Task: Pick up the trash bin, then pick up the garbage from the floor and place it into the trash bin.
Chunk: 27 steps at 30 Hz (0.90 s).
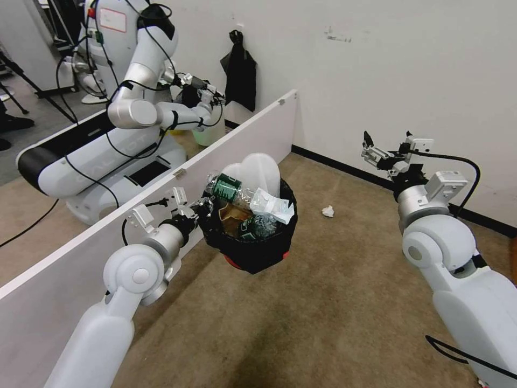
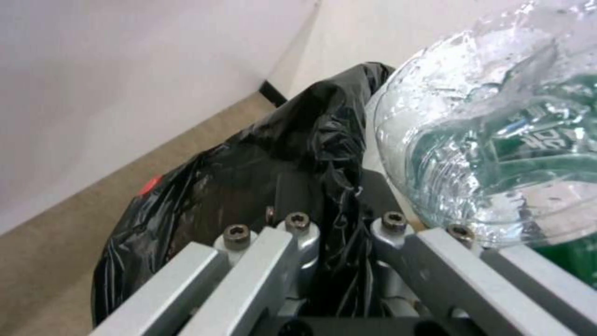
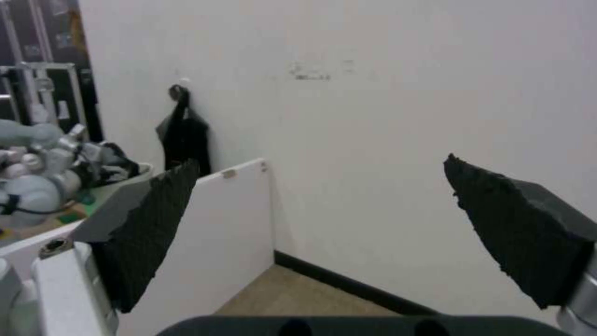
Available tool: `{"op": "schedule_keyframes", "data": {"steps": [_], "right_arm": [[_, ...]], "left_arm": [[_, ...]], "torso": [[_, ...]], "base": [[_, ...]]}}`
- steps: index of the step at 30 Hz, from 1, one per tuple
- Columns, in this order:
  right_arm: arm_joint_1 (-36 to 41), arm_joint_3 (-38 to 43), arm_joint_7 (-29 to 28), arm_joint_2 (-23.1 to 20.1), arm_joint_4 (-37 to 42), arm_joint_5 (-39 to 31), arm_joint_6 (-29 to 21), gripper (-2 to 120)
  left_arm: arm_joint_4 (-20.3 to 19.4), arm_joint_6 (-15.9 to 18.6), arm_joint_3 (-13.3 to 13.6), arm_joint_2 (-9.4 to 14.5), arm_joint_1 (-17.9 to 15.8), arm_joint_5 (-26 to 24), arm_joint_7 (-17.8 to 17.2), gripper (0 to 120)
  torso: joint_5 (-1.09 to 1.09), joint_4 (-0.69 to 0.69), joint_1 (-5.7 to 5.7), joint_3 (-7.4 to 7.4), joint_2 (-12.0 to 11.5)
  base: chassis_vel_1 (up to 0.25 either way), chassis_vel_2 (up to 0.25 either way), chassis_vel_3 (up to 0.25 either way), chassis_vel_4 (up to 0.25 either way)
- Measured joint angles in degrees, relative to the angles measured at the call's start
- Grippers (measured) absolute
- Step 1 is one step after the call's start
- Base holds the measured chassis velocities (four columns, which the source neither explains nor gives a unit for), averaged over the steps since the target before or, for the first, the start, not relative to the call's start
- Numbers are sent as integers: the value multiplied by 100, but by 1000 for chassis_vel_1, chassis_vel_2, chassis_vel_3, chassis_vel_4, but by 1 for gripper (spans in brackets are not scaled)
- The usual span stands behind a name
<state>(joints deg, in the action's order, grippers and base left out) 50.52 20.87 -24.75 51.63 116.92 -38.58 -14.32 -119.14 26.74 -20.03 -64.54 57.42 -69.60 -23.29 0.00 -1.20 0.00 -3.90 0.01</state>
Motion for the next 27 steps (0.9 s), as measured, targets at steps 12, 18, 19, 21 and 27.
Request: {"op": "schedule_keyframes", "data": {"steps": [12, 18, 19, 21, 27], "right_arm": [[-39, -59, 31, 18, -75, 30, 38, 100], [-71, -74, 42, 23, -110, 36, 54, 100], [-79, -84, 47, 27, -120, 37, 55, 100], [-88, -93, 50, 31, -128, 37, 56, 100], [-144, -153, 55, 55, -192, 43, 57, 100]], "left_arm": [[18, -101, 1, -32, 7, 43, 23, 3], [57, -164, 17, -48, -27, 44, 50, 3], [71, -175, 19, -49, -38, 47, 50, 3], [84, -177, 21, -50, -48, 49, 50, 3], [130, -176, 35, -48, -93, 53, 54, 3]], "torso": [[0, -1, 0, 3, -1], [0, -4, 0, 3, -2], [0, 2, 0, 3, -1], [0, 3, 0, 2, -2], [0, 1, 0, 2, -2]], "base": [[-85, -81, -83, -86], [-67, -80, -66, -81], [0, 0, 0, 0], [0, 0, 0, 0], [0, 0, 0, 0]]}}
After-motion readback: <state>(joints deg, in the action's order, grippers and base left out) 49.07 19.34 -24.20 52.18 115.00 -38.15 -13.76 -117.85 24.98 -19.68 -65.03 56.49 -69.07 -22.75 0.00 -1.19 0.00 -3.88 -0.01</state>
